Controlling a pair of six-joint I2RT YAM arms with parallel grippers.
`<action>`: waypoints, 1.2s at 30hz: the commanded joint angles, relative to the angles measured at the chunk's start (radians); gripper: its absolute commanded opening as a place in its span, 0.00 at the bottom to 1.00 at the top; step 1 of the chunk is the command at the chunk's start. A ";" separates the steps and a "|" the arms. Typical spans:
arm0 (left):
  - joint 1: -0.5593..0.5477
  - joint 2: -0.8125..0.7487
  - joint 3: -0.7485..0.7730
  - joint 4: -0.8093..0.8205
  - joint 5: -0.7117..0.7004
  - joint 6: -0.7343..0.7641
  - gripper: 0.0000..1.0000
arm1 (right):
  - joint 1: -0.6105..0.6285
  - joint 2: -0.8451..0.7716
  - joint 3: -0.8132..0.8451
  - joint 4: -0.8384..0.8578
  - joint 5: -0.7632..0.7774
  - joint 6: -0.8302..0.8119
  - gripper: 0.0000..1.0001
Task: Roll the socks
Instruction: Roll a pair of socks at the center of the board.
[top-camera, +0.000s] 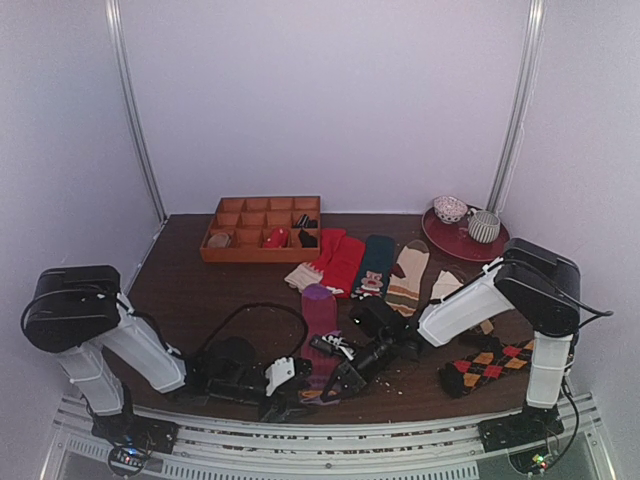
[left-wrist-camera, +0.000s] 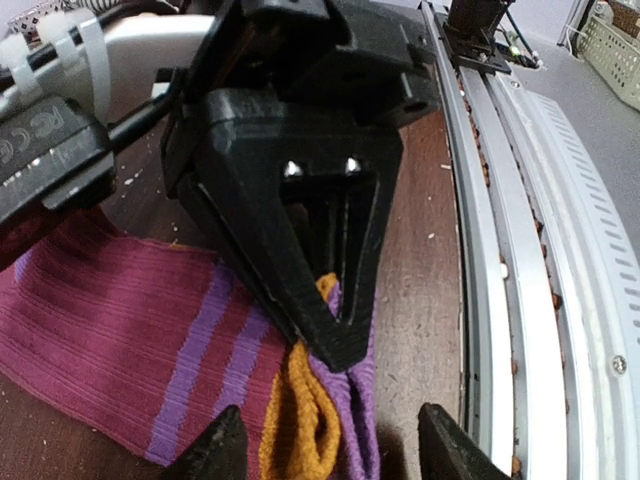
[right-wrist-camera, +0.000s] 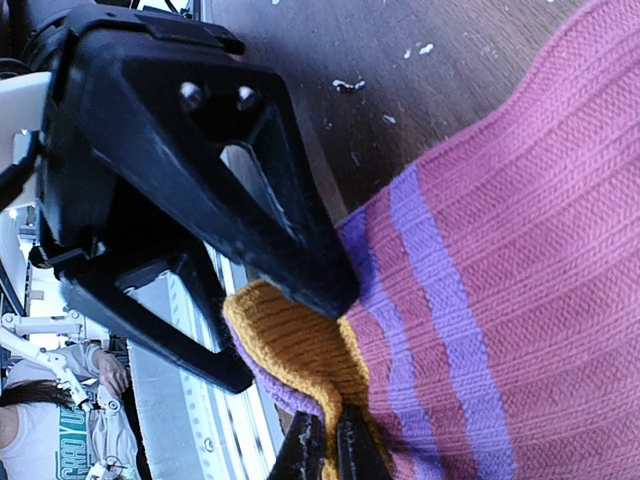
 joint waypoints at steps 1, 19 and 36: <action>-0.005 -0.044 -0.011 0.042 -0.015 -0.002 0.58 | -0.005 0.046 -0.036 -0.094 0.057 0.017 0.00; -0.005 0.041 0.033 -0.001 0.005 -0.037 0.04 | -0.006 0.036 -0.057 -0.071 0.050 0.024 0.00; 0.049 0.055 0.060 -0.360 0.085 -0.506 0.00 | 0.023 -0.376 -0.308 0.259 0.449 -0.288 0.37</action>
